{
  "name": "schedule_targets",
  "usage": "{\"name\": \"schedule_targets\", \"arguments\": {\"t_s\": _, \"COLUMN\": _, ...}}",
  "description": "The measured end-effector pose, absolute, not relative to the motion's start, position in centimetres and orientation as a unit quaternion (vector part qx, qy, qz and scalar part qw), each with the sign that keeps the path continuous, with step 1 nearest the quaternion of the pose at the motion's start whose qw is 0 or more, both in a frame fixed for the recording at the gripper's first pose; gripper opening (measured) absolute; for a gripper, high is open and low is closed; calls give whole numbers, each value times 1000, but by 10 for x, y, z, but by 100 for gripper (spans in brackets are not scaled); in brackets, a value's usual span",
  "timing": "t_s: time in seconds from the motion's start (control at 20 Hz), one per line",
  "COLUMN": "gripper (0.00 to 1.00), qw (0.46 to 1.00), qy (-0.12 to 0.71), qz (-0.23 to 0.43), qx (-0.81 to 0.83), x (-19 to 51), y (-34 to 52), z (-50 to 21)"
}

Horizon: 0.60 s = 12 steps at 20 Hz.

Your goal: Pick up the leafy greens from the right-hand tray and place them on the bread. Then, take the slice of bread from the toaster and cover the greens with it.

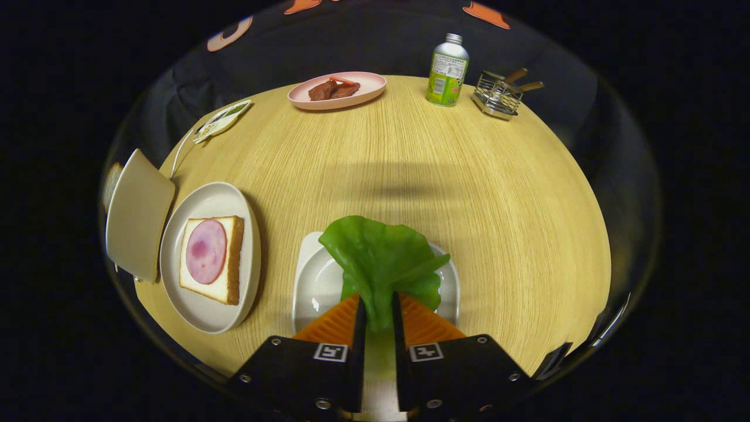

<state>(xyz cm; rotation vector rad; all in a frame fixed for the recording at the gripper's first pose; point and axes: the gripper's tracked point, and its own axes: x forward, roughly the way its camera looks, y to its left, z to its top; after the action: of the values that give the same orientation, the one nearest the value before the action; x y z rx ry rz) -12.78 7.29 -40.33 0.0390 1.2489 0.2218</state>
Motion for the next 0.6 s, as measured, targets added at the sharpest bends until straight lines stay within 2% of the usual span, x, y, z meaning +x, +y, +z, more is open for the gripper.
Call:
{"name": "schedule_targets", "arguments": {"t_s": 0.1, "gripper": 10, "qw": 804, "qy": 586, "qz": 97, "qx": 24, "x": -126, "y": 70, "z": -402}}
{"name": "schedule_targets", "arguments": {"t_s": 0.2, "gripper": 4, "qw": 799, "qy": 590, "qz": 99, "qx": 61, "x": -128, "y": 78, "z": -392}}
{"name": "schedule_targets", "arguments": {"t_s": 0.6, "gripper": 3, "qw": 812, "qy": 558, "qz": 146, "qx": 96, "x": -122, "y": 111, "z": -336}}
